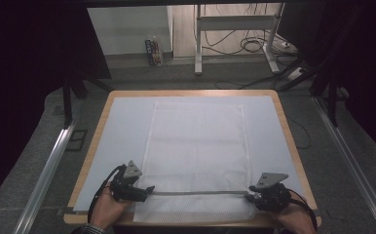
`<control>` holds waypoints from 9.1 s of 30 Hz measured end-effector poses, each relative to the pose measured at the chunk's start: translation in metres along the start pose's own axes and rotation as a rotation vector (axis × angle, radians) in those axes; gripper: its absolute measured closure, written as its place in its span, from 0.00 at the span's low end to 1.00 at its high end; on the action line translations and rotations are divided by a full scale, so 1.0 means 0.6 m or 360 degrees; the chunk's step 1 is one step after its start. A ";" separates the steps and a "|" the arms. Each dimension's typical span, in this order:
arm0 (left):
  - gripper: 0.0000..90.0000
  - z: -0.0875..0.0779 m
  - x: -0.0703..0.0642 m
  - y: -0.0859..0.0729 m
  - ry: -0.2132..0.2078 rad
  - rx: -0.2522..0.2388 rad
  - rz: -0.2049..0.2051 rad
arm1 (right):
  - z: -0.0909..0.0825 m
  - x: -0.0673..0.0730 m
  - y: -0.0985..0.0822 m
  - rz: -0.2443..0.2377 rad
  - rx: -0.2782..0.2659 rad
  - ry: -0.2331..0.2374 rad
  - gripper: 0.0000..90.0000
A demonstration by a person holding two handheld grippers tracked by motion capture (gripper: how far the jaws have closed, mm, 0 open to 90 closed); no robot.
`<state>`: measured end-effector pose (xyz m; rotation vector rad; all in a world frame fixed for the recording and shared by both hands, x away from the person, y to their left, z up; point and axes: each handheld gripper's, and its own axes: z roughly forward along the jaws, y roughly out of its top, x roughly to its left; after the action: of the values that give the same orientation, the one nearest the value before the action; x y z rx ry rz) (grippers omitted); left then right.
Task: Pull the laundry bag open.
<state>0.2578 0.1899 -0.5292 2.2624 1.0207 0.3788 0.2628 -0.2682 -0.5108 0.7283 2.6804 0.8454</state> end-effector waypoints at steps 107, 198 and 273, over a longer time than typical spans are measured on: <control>0.08 0.180 -0.267 0.311 -0.0525 -0.0262 0.0478 | -0.028 0.013 0.005 0.0119 -0.0122 0.0024 0.93; 0.96 0.174 -0.247 0.283 -0.1151 0.0055 0.0309 | -0.028 0.032 0.014 -0.0217 -0.0173 -0.0187 0.67; 0.97 0.113 -0.152 0.202 -0.1003 0.0009 0.0198 | -0.023 0.023 0.009 -0.0157 -0.0154 -0.0114 0.94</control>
<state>0.2998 0.0311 -0.5037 2.2277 0.5523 -0.2816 0.2480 -0.2635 -0.4974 0.5878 2.5691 0.8988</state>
